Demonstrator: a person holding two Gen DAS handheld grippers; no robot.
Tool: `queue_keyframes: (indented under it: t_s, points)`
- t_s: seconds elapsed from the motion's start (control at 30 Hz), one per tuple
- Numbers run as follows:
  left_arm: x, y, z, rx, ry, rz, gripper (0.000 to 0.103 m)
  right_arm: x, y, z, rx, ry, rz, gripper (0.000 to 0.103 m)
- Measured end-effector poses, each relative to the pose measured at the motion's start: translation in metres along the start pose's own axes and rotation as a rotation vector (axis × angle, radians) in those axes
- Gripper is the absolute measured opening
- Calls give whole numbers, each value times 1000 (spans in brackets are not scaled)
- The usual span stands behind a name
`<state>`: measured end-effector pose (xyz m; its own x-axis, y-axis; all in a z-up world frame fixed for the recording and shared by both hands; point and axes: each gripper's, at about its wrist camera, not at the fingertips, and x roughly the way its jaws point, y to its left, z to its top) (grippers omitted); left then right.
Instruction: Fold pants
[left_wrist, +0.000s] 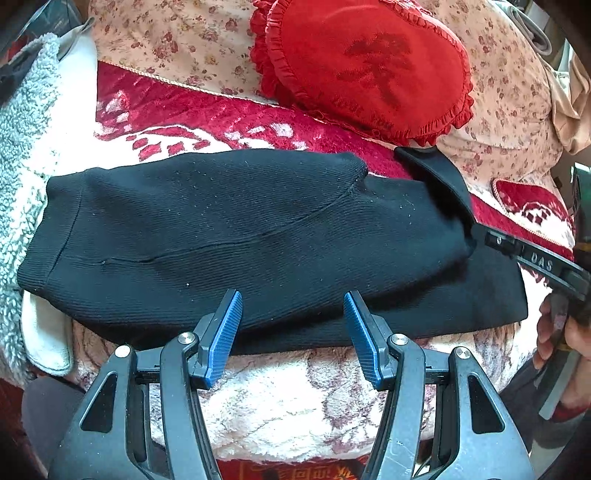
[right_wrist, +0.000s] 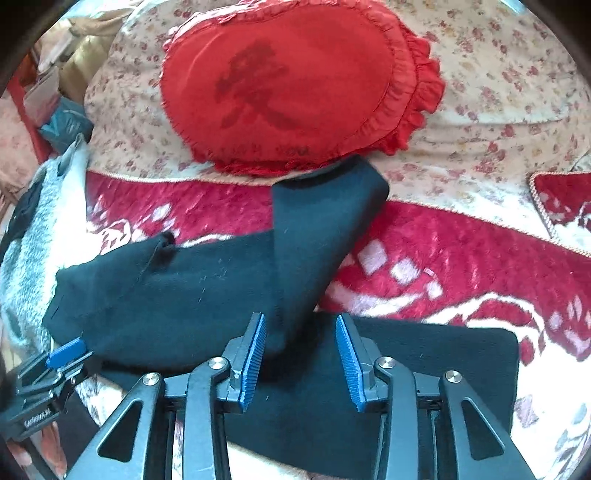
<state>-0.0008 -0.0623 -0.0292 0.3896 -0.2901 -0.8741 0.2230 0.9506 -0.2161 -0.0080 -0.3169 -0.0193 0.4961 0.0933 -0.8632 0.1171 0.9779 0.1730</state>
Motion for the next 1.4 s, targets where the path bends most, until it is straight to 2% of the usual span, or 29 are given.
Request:
queue_keyframes:
  t_s: [0.1, 0.23, 0.33, 0.37, 0.43, 0.67, 0.77, 0.87, 0.9, 0.93, 0.97, 1.0, 1.2, 1.33, 1.4]
  points:
    - [3, -3, -1, 3, 17, -14, 56, 4, 2, 9, -7, -10, -26, 40]
    - [7, -9, -3, 6, 28, -35, 56, 29, 8, 19, -39, 24, -80, 40]
    - [11, -10, -2, 14, 40, -28, 56, 44, 1, 22, -15, 19, -56, 21]
    - [11, -9, -2, 9, 39, -33, 56, 42, -3, 20, 8, 3, -32, 16]
    - [10, -6, -2, 0, 41, -41, 56, 29, -5, 17, 17, -36, -3, 14]
    - [-8, -1, -1, -9, 3, -60, 56, -43, -12, -11, 24, -109, 105, 12]
    - [-4, -5, -3, 1, 23, -54, 56, -34, -10, -34, 4, -61, 87, 12]
    - [-6, -11, -7, 26, 27, -46, 56, -5, -26, -56, 111, 64, 122, 18]
    - [-7, -13, -7, 33, 23, -43, 56, -6, -31, -60, 124, 64, 130, 20]
    - [-7, -14, -7, 38, 17, -38, 56, -12, -33, -62, 113, 45, 113, 29]
    - [-7, -15, -6, 39, 16, -36, 56, -18, -34, -62, 98, 33, 89, 31]
    - [-6, -15, -5, 38, 16, -37, 56, -24, -34, -60, 79, 22, 51, 32]
    - [3, -23, -5, 52, 39, -35, 56, -51, -24, -45, 6, -55, -45, 34]
    - [6, -21, -6, 60, 48, -33, 56, -39, -26, -41, -31, -13, -133, 34]
    - [7, -17, -5, 48, 47, -35, 56, -36, -37, -47, -8, 19, -121, 34]
